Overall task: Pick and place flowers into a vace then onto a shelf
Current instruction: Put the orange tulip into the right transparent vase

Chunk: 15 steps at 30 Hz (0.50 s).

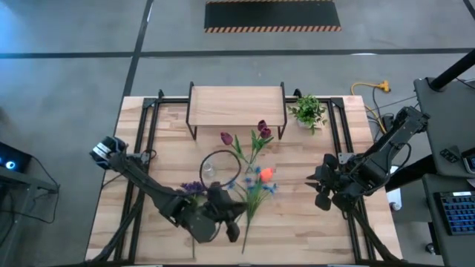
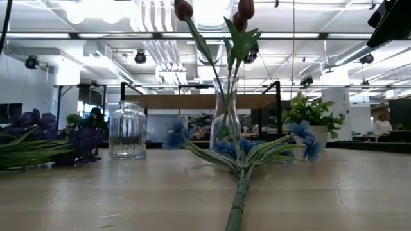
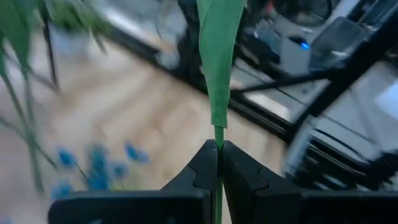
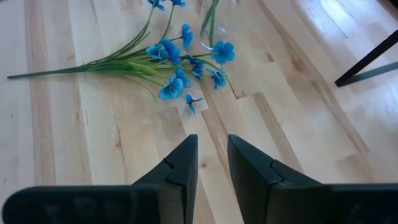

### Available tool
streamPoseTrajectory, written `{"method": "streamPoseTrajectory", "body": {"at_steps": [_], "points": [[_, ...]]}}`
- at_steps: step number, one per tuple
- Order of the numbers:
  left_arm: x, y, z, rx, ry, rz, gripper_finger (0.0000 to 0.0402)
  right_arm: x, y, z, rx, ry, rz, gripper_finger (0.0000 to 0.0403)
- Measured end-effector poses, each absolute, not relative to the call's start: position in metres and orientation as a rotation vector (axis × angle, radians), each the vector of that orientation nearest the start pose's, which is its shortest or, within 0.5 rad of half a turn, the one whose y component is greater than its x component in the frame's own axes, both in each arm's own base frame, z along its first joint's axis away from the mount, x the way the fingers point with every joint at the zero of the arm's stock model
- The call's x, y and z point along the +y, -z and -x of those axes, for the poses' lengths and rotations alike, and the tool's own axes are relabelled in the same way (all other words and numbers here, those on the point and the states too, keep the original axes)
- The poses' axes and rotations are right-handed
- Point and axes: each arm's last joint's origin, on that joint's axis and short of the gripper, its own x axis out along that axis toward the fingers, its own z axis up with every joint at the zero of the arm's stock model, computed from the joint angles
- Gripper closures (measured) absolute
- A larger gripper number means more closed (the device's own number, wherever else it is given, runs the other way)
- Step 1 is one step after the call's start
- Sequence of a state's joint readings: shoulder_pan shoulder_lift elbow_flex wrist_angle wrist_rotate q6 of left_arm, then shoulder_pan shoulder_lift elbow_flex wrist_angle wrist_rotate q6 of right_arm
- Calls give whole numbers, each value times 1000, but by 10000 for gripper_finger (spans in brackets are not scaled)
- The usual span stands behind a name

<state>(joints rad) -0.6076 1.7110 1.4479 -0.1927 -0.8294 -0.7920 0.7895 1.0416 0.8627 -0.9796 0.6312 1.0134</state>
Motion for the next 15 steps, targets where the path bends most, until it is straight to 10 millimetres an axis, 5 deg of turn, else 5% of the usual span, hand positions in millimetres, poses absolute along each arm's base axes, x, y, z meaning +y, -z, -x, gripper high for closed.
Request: {"method": "streamPoseTrajectory", "body": {"at_steps": [15], "points": [[-152,-314,-350,77,-751,241,400,113,-264,-136,813,292,-197,333]]}}
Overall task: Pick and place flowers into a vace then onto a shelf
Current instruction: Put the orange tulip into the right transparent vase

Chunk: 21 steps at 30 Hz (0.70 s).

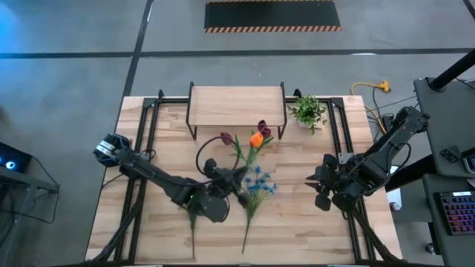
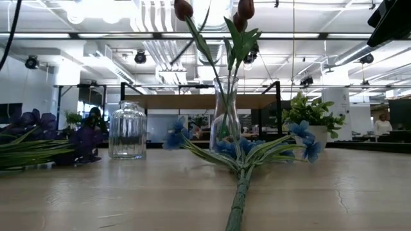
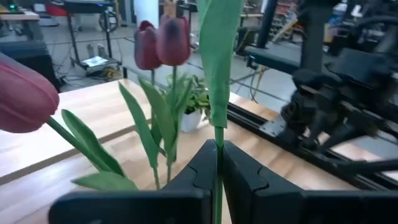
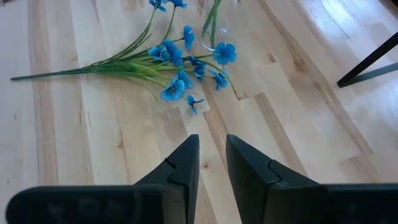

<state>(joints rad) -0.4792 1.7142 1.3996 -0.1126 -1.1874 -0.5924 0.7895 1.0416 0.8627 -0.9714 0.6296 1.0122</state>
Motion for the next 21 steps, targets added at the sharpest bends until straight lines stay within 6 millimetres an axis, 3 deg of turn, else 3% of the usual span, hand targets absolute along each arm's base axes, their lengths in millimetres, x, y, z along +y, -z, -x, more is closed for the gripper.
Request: {"method": "streamPoseTrajectory", "body": {"at_steps": [6,14,21], "points": [[-132,-310,-360,30,-797,256,400,113,-264,-136,809,289,-202,328],[-120,-325,-365,-102,-796,139,400,114,-264,-137,804,287,-210,335],[-101,-316,-365,-185,-788,147,400,114,-264,-137,800,285,-215,329]]}}
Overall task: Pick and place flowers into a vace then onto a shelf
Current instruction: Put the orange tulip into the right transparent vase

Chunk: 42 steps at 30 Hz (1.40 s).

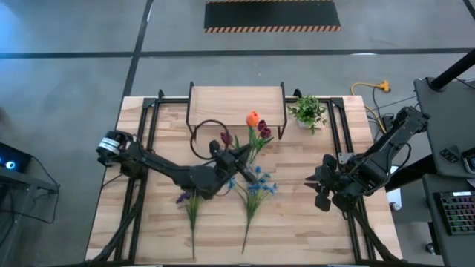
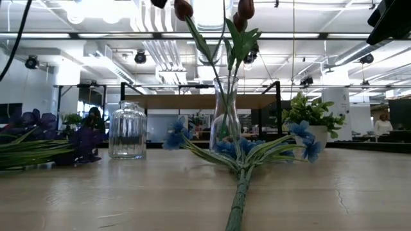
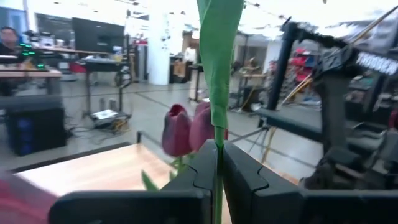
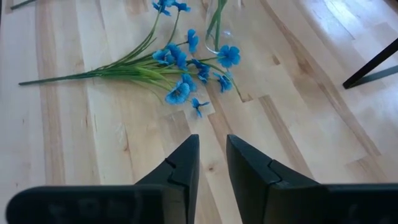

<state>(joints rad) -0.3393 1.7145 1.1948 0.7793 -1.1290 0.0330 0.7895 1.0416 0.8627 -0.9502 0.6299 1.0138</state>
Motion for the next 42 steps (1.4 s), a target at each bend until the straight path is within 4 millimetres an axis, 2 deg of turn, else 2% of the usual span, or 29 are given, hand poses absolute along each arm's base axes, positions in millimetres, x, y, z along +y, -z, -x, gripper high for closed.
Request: {"method": "streamPoseTrajectory", "body": {"at_steps": [4,23,32,42], "points": [[-95,-314,-365,-222,-749,165,400,114,-264,-137,800,287,-219,329],[-67,-313,-372,-239,-771,153,400,114,-263,-137,797,287,-224,332],[-66,-309,-372,-241,-751,173,400,114,-263,-137,796,285,-223,330],[-70,-273,-393,-227,-732,207,400,115,-263,-138,794,285,-229,335]]}}
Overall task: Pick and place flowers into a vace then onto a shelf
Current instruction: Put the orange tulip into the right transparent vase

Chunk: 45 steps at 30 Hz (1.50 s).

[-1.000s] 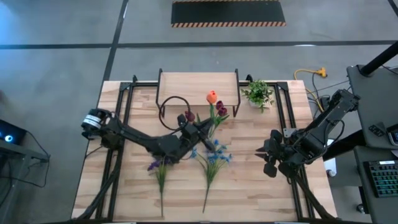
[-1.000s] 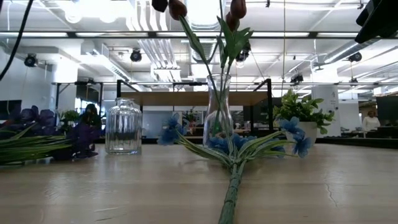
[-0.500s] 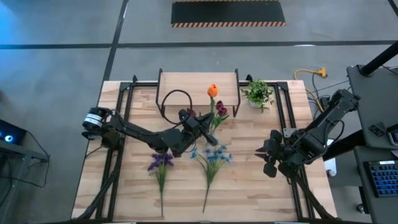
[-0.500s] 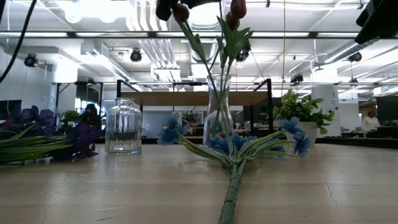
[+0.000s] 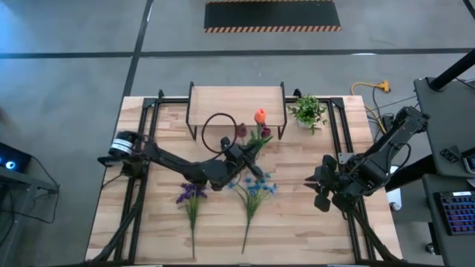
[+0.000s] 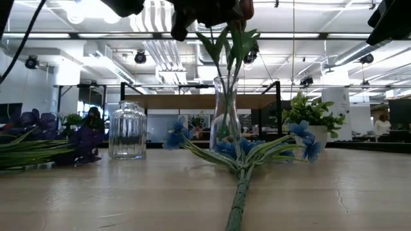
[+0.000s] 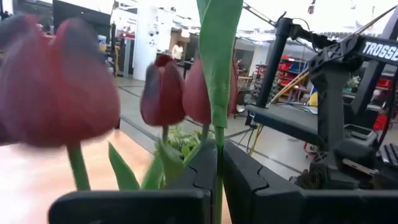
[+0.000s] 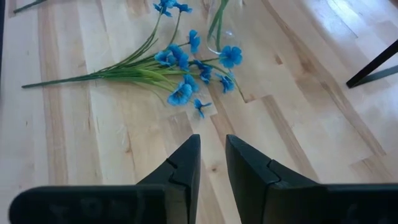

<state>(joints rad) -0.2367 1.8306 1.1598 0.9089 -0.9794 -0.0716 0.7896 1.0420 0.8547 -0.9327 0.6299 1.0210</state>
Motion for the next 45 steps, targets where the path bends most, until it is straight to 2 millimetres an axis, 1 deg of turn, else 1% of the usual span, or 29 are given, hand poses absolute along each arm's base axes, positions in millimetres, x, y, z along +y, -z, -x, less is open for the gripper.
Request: {"method": "streamPoseTrajectory", "body": {"at_steps": [9,18,28,32,39,45], "points": [[-70,-271,-394,-225,-734,202,400,115,-263,-138,797,284,-238,328],[-73,-269,-393,-205,-758,191,400,115,-263,-138,799,279,-228,337],[-75,-267,-393,-184,-752,176,397,115,-263,-138,800,276,-220,332],[-76,-267,-393,-187,-751,184,376,115,-263,-138,799,277,-220,335],[-77,-267,-392,-187,-748,184,321,115,-263,-138,796,280,-223,339],[-84,-267,-391,-184,-730,184,284,115,-263,-138,794,279,-226,339]]}}
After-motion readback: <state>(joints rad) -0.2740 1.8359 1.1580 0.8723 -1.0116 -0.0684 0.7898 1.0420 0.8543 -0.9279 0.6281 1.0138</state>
